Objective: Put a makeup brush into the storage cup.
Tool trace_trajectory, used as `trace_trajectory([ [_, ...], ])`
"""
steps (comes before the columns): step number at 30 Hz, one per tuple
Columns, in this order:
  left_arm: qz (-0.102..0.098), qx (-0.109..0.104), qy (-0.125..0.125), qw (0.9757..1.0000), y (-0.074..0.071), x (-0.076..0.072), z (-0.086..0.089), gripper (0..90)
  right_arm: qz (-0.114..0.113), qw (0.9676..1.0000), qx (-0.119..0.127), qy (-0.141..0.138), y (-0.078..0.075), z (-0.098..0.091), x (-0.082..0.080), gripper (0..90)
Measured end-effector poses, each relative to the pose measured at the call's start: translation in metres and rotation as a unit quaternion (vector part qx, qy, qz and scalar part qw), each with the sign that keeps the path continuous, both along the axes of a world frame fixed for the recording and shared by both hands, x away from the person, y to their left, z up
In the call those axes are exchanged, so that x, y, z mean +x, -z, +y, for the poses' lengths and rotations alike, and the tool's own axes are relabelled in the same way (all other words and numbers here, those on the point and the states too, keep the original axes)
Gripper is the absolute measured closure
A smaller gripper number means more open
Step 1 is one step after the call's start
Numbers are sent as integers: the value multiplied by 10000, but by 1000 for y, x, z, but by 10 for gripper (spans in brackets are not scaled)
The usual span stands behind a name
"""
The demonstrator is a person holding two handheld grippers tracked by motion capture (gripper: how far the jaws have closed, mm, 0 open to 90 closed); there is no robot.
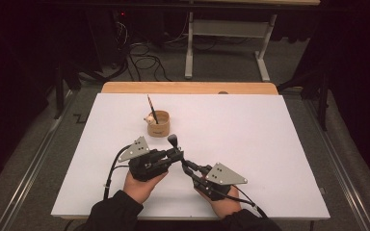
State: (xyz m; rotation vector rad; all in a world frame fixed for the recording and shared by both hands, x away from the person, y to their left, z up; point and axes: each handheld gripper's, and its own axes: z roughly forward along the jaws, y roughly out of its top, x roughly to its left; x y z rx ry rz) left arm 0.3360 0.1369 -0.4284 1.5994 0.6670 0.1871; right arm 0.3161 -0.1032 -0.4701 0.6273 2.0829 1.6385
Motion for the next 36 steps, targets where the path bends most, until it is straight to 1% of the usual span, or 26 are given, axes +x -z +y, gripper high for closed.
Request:
trace_trajectory([
  [3,-21,-5,28,10000,0,0,-1,778,5,10000,-50,27,0,0,0,800],
  [14,-63,30,70,10000,0,-1,-2,783,11,10000,-27,29,0,0,0,796],
  [20,-78,42,80,9999,0,-2,-2,783,-3,10000,-66,20,0,0,0,790],
  [22,-88,57,95,9999,0,-2,-2,783,36,10000,-16,48,0,0,0,770],
  [28,-125,84,83,9999,0,-2,-2,783,137,9999,-12,56,-1,-1,1,695],
  [32,-141,103,27,9998,0,-2,0,783,195,9998,-18,11,-1,0,3,634],
  [34,-150,128,-9,9998,0,-2,1,783,277,9996,-24,-15,-1,0,3,599],
  [35,-155,147,-27,9998,0,-2,1,782,269,9996,-56,-5,-1,-1,3,584],
  [36,-157,175,-52,9997,0,-1,2,782,255,9997,-34,-17,-1,0,4,571],
])
